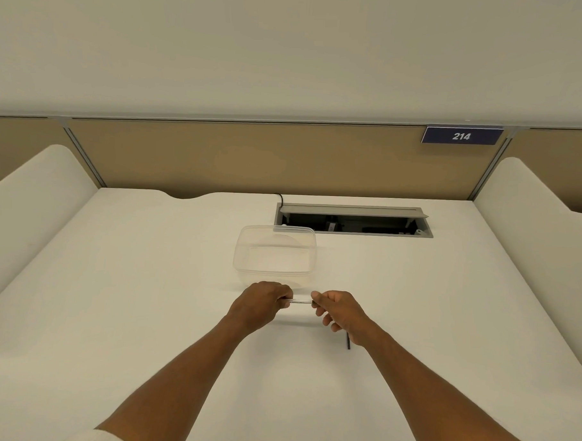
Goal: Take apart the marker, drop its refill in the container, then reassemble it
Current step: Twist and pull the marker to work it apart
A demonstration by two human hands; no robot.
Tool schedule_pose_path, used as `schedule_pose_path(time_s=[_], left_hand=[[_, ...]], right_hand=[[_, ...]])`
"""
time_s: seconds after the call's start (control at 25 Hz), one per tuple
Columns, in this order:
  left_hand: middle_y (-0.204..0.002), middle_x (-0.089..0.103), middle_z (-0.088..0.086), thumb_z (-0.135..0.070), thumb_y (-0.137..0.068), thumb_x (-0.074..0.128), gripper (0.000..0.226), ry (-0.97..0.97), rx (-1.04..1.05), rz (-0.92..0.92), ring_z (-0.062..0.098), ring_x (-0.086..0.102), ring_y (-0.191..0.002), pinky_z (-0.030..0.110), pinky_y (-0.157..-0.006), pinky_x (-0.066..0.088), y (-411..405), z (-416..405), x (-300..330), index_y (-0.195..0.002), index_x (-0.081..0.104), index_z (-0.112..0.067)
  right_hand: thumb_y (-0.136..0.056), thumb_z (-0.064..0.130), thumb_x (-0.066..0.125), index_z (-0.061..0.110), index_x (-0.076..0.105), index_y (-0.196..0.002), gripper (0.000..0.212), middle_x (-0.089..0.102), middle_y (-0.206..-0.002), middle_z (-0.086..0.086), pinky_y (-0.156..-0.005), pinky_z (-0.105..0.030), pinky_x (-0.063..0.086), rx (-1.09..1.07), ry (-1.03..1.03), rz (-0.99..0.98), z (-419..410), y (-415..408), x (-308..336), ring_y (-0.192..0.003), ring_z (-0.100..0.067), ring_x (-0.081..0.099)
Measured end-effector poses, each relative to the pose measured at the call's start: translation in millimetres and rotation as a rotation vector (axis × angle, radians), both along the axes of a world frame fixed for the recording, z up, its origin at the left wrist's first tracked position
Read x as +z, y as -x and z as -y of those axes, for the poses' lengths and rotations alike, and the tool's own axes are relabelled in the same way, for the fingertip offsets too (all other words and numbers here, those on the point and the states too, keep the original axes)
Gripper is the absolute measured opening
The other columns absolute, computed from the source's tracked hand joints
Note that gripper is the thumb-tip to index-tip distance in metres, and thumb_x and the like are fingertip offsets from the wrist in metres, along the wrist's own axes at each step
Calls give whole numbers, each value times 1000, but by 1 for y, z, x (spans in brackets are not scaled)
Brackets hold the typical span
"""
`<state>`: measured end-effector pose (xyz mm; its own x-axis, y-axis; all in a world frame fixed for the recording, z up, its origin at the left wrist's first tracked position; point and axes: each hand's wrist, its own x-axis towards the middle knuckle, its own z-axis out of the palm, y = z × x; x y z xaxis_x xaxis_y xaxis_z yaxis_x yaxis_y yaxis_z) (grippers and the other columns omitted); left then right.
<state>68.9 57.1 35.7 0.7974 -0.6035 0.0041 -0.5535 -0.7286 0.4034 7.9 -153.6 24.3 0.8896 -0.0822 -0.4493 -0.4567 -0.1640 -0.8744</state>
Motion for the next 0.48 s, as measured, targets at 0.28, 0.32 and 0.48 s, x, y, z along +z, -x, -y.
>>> schedule_pose_path(time_s=[0.28, 0.32, 0.48], left_hand=[[-77, 63, -7, -14, -93, 56, 10, 36, -31, -1, 15, 54, -72, 35, -65, 46, -1, 1, -4, -89, 64, -20], [-76, 63, -7, -11, -93, 55, 13, 47, -37, -9, 15, 54, -71, 34, -64, 45, -2, 0, -6, -88, 64, -20], [-71, 60, -7, -12, -96, 54, 14, 102, -42, -157, 9, 49, -65, 25, -62, 39, -10, -3, -6, -91, 67, -16]], right_hand=[[-90, 33, 67, 14, 67, -70, 28, 63, -62, 0, -52, -23, 41, 10, 41, 62, -1, -2, -5, -56, -14, 52], [-90, 31, 68, 14, 67, -70, 27, 62, -62, 0, -52, -23, 41, 5, 28, 79, -2, -2, -5, -56, -14, 51], [-90, 27, 67, 12, 66, -71, 24, 61, -64, -2, -53, -23, 40, 24, 22, 140, -4, -2, -4, -57, -14, 50]])
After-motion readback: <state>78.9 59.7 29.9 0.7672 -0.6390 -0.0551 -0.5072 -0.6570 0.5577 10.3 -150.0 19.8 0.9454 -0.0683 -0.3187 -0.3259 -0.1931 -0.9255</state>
